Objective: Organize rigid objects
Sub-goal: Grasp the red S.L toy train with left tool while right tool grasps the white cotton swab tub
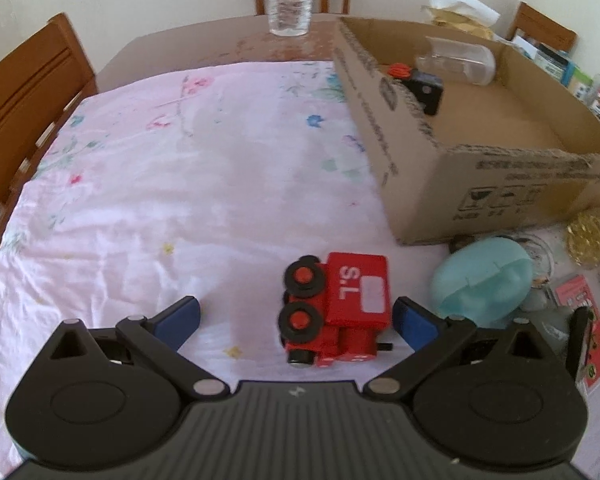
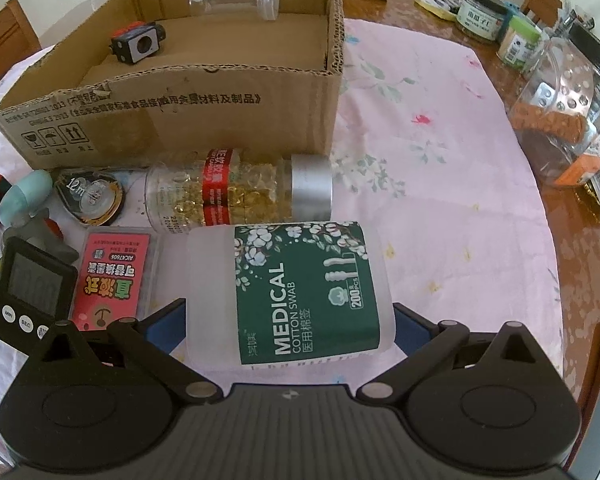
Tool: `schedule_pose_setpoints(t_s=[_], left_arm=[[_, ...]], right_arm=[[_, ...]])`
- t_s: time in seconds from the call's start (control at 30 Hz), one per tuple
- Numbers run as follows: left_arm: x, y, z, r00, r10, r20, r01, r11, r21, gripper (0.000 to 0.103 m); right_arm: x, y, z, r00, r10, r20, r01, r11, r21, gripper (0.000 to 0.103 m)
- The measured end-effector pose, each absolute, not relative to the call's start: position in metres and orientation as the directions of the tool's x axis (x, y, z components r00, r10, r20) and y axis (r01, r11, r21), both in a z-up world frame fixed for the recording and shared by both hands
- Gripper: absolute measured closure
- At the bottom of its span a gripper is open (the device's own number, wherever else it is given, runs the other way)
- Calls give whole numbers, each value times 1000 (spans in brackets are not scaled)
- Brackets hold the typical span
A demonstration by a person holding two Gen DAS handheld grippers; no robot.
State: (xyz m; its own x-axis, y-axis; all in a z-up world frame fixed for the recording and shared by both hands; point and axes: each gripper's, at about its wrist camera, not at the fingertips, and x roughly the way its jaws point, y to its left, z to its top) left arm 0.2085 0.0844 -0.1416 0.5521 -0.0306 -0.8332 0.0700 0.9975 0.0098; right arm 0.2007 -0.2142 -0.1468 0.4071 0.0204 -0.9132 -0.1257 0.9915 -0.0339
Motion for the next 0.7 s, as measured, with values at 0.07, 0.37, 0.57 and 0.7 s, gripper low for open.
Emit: schedule_pose_setpoints(t_s=[0.07,0.37,0.57,0.7], left_arm=[[207,82,-140,562,-39,-826,80,997,7,10],[206,73,-134,571,-51,-819,88,996,-1,33],[206,70,-133,570,-47,-820,80,997,-1,39],[208,71,-132,562,-45,-826,74,997,-4,42]], right_arm=[[197,-215,-147,421,25,-907,-132,991,-34,0],[196,-214,-147,441,34,-897,-146,989,-34,0],[203,-211,-145,408,29,-912,-153,988,-37,0],[206,-205,-139,410,27,-912,-178,983,-50,0]])
